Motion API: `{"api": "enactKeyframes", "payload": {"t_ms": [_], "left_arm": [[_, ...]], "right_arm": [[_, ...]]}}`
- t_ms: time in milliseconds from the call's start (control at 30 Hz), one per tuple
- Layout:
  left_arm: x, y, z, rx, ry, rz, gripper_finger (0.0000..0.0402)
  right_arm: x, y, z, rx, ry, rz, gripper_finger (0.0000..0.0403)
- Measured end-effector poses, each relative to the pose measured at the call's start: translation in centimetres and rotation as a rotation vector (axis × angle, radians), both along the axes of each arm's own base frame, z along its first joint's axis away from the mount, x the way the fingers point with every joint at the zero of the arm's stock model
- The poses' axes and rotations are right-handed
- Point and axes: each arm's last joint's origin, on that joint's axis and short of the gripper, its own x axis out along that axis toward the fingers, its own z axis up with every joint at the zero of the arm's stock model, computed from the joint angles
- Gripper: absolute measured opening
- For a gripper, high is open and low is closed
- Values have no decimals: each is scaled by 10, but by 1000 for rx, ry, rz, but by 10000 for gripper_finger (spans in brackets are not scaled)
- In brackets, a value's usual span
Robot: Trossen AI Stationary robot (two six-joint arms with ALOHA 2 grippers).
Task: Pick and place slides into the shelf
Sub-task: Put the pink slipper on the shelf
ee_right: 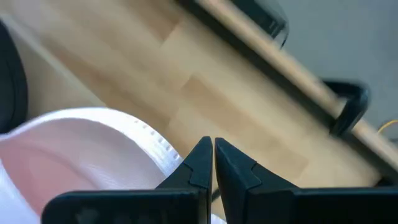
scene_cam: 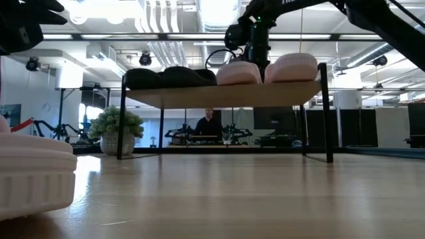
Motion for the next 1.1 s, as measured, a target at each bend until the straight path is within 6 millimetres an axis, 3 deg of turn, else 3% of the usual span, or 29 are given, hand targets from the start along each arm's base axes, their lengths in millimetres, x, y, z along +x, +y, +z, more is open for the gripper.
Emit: {"api": "enactKeyframes", "payload": {"t_ms": [300,500,667,800,1100], "left_arm": [[0,1,-1,11,7,-1,70],[0,1,-1,5,7,2,70],[-1,1,0,0,3,2,70],[-2,3,0,-3,2,1,70],[-3,5,1,-3,-1,-1,70]], "right_arm": [[5,1,4,-120,22,-21,13],[0,2,24,-216,8,-59,13],[-16,23,49,-158,-9,-12,13],[-18,40,57,-78,-78,15,13],[-1,66,26,99,-48,39,13]]}}
